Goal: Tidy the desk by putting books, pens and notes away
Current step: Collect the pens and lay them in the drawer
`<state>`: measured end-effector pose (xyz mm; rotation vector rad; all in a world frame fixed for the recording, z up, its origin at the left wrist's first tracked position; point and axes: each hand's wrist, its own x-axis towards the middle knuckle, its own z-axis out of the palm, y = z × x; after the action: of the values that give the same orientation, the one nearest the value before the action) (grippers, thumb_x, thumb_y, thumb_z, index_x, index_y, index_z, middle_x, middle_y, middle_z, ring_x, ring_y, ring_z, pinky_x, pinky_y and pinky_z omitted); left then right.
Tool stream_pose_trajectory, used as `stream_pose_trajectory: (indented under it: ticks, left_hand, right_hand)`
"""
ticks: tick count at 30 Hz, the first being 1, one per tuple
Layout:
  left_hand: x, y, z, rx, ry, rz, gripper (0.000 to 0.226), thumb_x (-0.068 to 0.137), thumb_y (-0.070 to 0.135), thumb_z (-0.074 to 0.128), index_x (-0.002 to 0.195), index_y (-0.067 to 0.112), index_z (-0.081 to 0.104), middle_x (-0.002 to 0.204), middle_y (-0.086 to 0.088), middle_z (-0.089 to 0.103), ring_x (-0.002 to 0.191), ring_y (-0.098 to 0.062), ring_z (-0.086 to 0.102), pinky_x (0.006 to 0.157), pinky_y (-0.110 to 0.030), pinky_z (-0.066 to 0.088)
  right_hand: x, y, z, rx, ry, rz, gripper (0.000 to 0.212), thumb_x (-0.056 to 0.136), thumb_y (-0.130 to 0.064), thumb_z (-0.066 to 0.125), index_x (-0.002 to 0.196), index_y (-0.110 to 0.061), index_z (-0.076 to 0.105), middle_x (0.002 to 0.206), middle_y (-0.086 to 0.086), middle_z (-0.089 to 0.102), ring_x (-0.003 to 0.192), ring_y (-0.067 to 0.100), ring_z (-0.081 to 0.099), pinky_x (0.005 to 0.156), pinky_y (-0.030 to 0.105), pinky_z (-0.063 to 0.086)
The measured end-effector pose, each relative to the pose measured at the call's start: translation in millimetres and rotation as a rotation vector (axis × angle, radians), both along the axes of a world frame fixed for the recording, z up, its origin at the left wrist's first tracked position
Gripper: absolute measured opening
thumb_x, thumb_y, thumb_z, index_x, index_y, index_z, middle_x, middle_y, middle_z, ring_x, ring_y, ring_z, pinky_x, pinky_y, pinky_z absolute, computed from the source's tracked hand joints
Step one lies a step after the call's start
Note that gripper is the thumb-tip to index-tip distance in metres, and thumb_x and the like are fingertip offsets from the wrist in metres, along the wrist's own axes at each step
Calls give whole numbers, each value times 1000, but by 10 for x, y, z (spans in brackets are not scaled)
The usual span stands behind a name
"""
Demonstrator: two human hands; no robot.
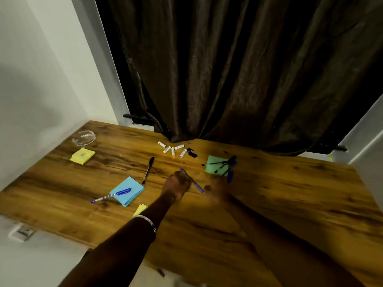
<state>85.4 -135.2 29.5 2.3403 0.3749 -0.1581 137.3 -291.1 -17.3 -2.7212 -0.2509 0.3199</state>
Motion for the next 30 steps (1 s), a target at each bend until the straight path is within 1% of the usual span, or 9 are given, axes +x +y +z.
stream_pose_trajectory:
  ticks: [4,7,9,11,13,17,22,26,30]
  left_hand:
    - [152,167,-113,-109,1,53,31,89,11,58,119,5,58,119,-15,63,110,-30,59,92,-38,50]
    - [311,316,-156,-136,3,35,34,89,13,58,123,11,54,113,-8,63,106,-26,60,85,-31,49]
    - [444,401,-182,-154,14,15,31,90,17,58,120,16,55,109,-2,61,104,-23,60,85,-32,49]
    - [568,483,-195,-154,25,-29,32,88,27,59,120,25,54,116,2,61,108,-19,59,92,-35,50]
    - [713,561,-278,-102,22,-75,38,87,33,56,125,30,52,126,-1,60,112,-19,59,96,-38,50]
    - [837,562,-215,-71,20,-162,34,92,25,51,126,26,53,118,-1,65,92,-16,66,76,-33,57]
    - [1007,464,-256,133,-32,-354,27,92,35,47,111,27,63,113,1,66,100,-18,63,86,-36,53]
    - [949,227,-226,-22,239,-578,20,99,31,43,93,22,60,82,3,64,69,-8,59,65,-29,51]
    - [801,70,-190,-206,364,-599,28,101,15,41,75,23,50,61,5,48,38,4,45,43,-14,36]
  right_hand:
    - [74,162,-11,-32,41,32,41,91,-30,59,123,-6,54,121,10,59,113,25,56,80,26,39]
    - [223,280,-208,-43,98,35,40,91,-32,59,123,-8,54,114,10,59,113,28,57,91,36,42]
    - [334,329,-381,-57,108,8,15,96,-28,52,100,-14,55,96,10,51,108,30,60,83,36,41]
    - [395,342,-472,-55,126,-2,25,96,-30,52,74,-22,43,92,6,47,101,26,60,74,31,32]
    - [364,347,-384,-41,98,-3,16,91,-30,59,83,-16,56,98,7,59,104,26,60,75,32,32]
    - [280,294,-299,-15,64,-11,16,89,-23,59,96,-12,67,104,8,68,103,25,62,95,38,43]
    - [263,196,-153,12,7,5,16,88,-19,64,102,-17,69,107,2,70,101,20,64,90,32,49]
    - [249,136,-59,77,-64,10,21,88,-24,64,109,-26,67,108,-3,69,101,15,64,89,35,51]
    - [182,-8,-29,18,-136,-43,22,91,-25,56,113,-25,60,108,-2,64,97,16,61,78,31,52]
